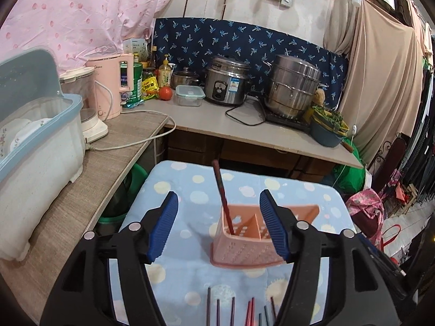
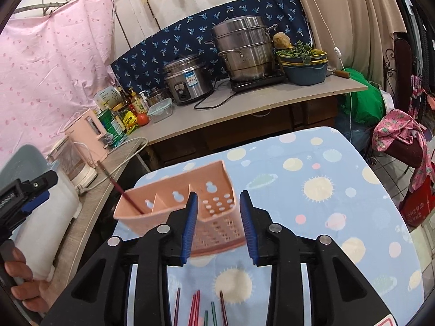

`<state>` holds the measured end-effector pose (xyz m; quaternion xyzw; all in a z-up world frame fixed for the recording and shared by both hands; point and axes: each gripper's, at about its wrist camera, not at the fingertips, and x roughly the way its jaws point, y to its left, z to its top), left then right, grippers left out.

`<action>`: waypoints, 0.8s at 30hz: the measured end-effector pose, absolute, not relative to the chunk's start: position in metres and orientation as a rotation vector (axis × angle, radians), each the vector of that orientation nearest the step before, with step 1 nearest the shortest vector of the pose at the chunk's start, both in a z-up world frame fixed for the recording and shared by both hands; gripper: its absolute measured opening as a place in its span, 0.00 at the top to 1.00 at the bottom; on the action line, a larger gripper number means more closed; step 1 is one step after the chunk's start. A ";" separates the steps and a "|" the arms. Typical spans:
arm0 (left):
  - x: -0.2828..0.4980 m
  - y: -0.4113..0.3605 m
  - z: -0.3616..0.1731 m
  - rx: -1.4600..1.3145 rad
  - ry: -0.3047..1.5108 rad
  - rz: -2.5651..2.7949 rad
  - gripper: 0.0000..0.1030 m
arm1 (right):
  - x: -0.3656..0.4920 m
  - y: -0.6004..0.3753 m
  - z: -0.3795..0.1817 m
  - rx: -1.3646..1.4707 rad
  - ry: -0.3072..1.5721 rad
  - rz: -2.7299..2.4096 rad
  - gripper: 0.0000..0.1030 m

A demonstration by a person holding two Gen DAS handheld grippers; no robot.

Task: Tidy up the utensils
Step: 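Open both tools to release the chopstick and spoon in the holder, then move both open tools back down to the chopsticks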

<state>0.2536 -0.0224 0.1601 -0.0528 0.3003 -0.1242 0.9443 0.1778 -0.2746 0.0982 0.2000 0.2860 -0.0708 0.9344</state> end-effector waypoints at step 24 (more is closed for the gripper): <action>0.100 0.013 0.027 0.025 0.859 -0.249 0.42 | 0.013 -0.216 -0.016 0.339 0.853 -0.095 0.67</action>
